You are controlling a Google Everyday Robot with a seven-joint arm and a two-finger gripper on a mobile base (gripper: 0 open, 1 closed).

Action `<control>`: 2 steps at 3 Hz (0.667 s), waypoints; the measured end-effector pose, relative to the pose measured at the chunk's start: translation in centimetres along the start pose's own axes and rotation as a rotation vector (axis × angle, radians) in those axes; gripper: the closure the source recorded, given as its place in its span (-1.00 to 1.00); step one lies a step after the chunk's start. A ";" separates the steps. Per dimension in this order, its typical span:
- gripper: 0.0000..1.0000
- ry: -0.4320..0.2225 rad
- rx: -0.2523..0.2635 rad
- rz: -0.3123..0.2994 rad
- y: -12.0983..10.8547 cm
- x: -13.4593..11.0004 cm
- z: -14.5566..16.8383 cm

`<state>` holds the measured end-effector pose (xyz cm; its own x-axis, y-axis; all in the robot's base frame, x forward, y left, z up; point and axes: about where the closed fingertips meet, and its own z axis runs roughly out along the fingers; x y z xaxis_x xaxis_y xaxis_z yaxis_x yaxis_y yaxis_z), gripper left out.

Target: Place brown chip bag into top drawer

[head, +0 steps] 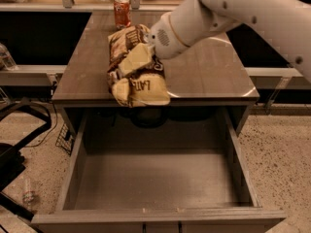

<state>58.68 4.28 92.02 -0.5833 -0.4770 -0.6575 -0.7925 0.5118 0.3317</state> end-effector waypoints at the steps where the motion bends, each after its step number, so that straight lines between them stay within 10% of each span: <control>1: 1.00 -0.066 0.001 -0.008 -0.9 5.6 -3.1; 2: 1.00 -0.073 0.089 0.014 -5.1 13.7 -6.5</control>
Offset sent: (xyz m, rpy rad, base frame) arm -0.0736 -0.2570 -0.1225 -0.0704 -0.1086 -0.2016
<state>53.55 -9.55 85.73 -0.5771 -0.4177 -0.7018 -0.7636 0.5809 0.2821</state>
